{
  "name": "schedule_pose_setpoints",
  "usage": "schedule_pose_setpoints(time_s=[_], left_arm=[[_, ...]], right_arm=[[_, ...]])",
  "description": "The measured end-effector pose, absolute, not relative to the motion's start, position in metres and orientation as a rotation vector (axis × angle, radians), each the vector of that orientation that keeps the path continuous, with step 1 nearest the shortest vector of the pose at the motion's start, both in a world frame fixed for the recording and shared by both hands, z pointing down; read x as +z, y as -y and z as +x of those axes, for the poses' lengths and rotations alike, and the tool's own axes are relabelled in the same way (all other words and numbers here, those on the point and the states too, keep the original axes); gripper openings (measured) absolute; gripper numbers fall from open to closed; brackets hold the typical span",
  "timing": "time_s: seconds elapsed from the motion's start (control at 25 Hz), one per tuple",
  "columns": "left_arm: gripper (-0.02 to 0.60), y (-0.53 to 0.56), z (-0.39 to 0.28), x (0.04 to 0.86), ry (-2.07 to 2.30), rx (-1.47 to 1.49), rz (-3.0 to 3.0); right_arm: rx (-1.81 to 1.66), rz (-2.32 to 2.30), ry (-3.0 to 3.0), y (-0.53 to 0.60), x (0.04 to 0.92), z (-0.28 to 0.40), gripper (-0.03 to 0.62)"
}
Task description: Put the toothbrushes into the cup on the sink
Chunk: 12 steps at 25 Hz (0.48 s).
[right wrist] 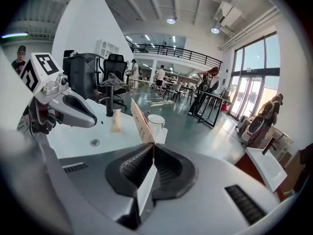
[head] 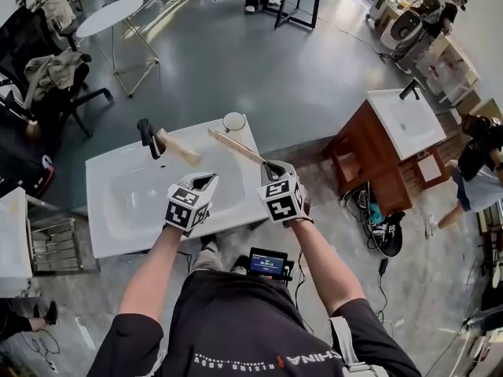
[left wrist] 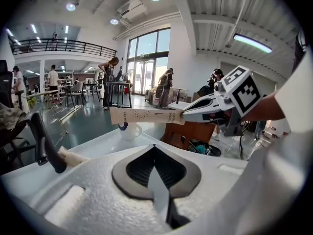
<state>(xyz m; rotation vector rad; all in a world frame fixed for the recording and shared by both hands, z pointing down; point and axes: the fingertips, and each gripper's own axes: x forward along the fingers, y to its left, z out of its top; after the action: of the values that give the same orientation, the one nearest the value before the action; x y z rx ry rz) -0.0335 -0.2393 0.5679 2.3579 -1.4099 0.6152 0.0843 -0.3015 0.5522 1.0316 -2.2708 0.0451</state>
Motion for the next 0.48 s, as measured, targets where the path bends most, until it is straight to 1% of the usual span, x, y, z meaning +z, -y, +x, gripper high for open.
schedule_pose_setpoints(time_s=[0.48], left_arm=[[0.009,0.305,-0.025,0.512,1.384,0.573,2.490]], right_arm=[[-0.162,1.083,2.171,0.359,0.494,0.114,0.021]])
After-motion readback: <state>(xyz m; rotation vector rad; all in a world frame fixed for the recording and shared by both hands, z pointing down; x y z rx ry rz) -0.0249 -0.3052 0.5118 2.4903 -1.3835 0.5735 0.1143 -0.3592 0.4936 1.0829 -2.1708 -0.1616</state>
